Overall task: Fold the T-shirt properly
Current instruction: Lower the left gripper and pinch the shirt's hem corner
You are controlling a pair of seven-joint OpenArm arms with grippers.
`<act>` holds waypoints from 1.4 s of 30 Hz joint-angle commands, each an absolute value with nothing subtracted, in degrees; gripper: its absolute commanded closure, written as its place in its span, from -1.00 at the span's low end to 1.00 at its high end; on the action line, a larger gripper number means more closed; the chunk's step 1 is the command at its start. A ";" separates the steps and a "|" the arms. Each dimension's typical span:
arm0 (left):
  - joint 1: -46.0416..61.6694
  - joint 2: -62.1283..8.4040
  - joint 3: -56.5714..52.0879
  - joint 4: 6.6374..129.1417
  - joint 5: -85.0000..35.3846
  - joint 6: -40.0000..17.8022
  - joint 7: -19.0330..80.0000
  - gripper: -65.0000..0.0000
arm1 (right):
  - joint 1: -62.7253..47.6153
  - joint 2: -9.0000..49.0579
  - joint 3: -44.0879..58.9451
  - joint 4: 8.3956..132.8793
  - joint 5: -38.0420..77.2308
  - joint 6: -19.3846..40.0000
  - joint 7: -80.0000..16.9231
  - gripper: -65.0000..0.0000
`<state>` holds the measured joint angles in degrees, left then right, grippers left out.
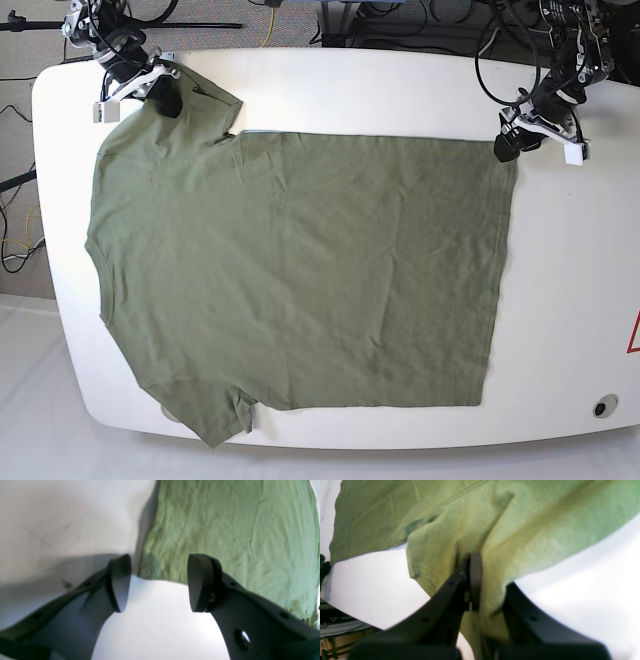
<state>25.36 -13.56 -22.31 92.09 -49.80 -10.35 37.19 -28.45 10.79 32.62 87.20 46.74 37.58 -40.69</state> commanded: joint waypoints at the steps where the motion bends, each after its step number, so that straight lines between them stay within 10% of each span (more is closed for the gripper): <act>1: 25.67 -13.95 -22.14 91.94 -48.89 -9.60 38.70 0.01 | -28.83 11.37 32.84 87.54 45.74 37.70 -41.32 1.00; 23: 24.20 -14.41 -20.09 91.54 -48.84 -10.06 37.11 -0.01 | -28.52 11.35 32.60 87.61 45.78 38.10 -41.45 1.00; 32: 23.81 -13.96 -20.70 91.33 -48.96 -10.92 37.67 1.00 | -28.38 11.34 32.72 87.93 45.79 38.23 -40.95 1.00; 42: 23.61 -14.23 -20.60 90.88 -49.67 -11.13 38.31 1.00 | -28.44 11.31 32.75 88.24 45.81 38.30 -40.95 1.00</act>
